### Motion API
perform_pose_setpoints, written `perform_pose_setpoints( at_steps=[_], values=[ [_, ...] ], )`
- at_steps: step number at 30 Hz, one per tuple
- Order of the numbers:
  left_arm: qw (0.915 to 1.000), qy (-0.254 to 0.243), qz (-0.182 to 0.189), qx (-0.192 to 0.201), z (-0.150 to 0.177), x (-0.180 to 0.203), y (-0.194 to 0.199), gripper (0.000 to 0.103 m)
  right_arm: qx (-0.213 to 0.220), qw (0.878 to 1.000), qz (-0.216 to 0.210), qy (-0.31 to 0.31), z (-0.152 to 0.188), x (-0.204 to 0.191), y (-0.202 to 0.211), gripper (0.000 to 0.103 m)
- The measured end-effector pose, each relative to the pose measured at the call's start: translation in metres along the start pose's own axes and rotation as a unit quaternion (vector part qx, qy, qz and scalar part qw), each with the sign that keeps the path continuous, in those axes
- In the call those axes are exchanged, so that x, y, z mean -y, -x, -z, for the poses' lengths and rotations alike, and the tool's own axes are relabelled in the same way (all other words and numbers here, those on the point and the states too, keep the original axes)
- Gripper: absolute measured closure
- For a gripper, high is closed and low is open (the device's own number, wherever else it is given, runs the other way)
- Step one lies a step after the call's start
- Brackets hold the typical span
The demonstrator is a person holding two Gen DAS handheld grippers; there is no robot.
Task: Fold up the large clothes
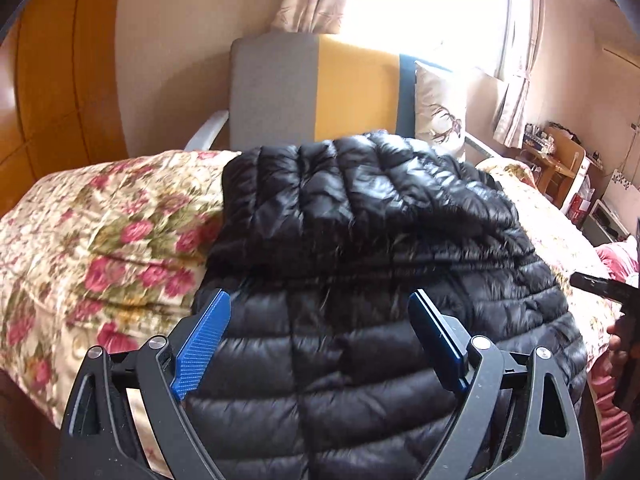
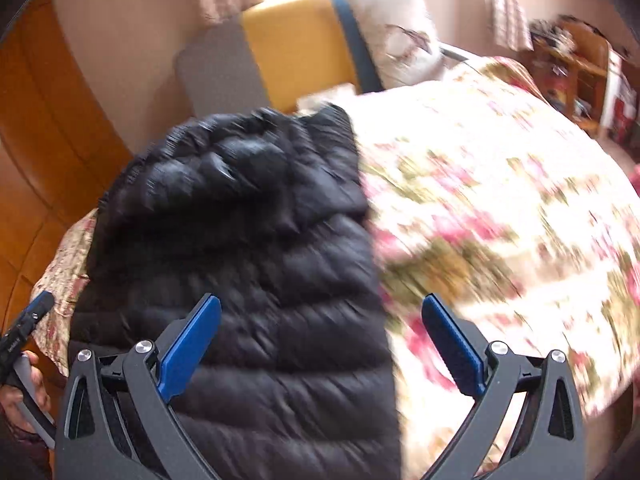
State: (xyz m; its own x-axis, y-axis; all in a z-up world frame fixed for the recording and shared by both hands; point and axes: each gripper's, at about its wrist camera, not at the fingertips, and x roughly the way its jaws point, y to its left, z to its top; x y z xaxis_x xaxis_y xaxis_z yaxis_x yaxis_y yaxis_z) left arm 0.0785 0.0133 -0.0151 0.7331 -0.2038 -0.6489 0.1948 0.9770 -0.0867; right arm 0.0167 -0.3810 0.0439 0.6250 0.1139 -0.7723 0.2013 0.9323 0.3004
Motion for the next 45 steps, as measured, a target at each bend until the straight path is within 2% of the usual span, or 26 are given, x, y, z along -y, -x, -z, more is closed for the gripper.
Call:
perform_pose_setpoints(
  at_steps=[4, 11, 22, 25, 31, 34, 35, 38, 39, 40, 41, 42, 43, 45],
  values=[
    [0.9999, 0.006, -0.007, -0.005, 0.012, -0.008, 0.004, 0.014, -0.016, 0.999, 0.011, -0.027, 0.028, 0.026, 0.007, 0.003],
    [0.9996, 0.017, -0.02, -0.015, 0.029, -0.022, 0.012, 0.014, -0.042, 0.998, -0.005, -0.054, 0.064, 0.044, 0.016, 0.003],
    [0.9984, 0.027, -0.037, -0.033, 0.053, -0.04, 0.023, 0.014, -0.09, 0.991, -0.071, -0.061, 0.099, 0.038, 0.015, 0.003],
    [0.9979, 0.029, -0.041, -0.041, 0.062, -0.045, 0.025, 0.014, -0.113, 0.987, -0.098, -0.065, 0.11, 0.038, 0.012, 0.003],
    [0.9958, 0.04, -0.04, -0.071, 0.086, -0.058, 0.028, 0.014, -0.127, 0.983, -0.12, -0.061, 0.13, 0.036, 0.01, 0.002],
    [0.9931, 0.055, -0.021, -0.102, 0.107, -0.069, 0.029, 0.014, -0.142, 0.977, -0.147, -0.055, 0.138, 0.032, 0.009, 0.002],
    [0.9906, 0.07, -0.004, -0.117, 0.117, -0.076, 0.028, 0.014, -0.149, 0.976, -0.153, -0.05, 0.14, 0.03, 0.008, 0.003],
    [0.977, 0.13, 0.046, -0.162, 0.138, -0.092, 0.022, 0.017, -0.162, 0.975, -0.15, -0.033, 0.15, 0.024, 0.004, 0.018],
    [0.9678, 0.164, 0.071, -0.177, 0.145, -0.098, 0.019, 0.021, -0.163, 0.975, -0.15, -0.034, 0.151, 0.024, 0.003, 0.028],
    [0.9608, 0.176, 0.098, -0.191, 0.148, -0.1, 0.015, 0.023, -0.163, 0.974, -0.152, -0.038, 0.15, 0.024, 0.002, 0.036],
    [0.9569, 0.178, 0.117, -0.197, 0.151, -0.099, 0.012, 0.036, -0.163, 0.973, -0.157, -0.041, 0.15, 0.024, 0.002, 0.04],
    [0.9531, 0.176, 0.135, -0.206, 0.153, -0.097, 0.009, 0.049, -0.163, 0.972, -0.161, -0.041, 0.15, 0.025, 0.003, 0.049],
    [0.9524, 0.174, 0.14, -0.208, 0.154, -0.095, 0.01, 0.056, -0.162, 0.972, -0.164, -0.037, 0.151, 0.025, 0.006, 0.063],
    [0.9504, 0.175, 0.165, -0.197, 0.154, -0.094, 0.015, 0.084, -0.161, 0.972, -0.166, -0.035, 0.151, 0.026, 0.012, 0.082]
  ],
)
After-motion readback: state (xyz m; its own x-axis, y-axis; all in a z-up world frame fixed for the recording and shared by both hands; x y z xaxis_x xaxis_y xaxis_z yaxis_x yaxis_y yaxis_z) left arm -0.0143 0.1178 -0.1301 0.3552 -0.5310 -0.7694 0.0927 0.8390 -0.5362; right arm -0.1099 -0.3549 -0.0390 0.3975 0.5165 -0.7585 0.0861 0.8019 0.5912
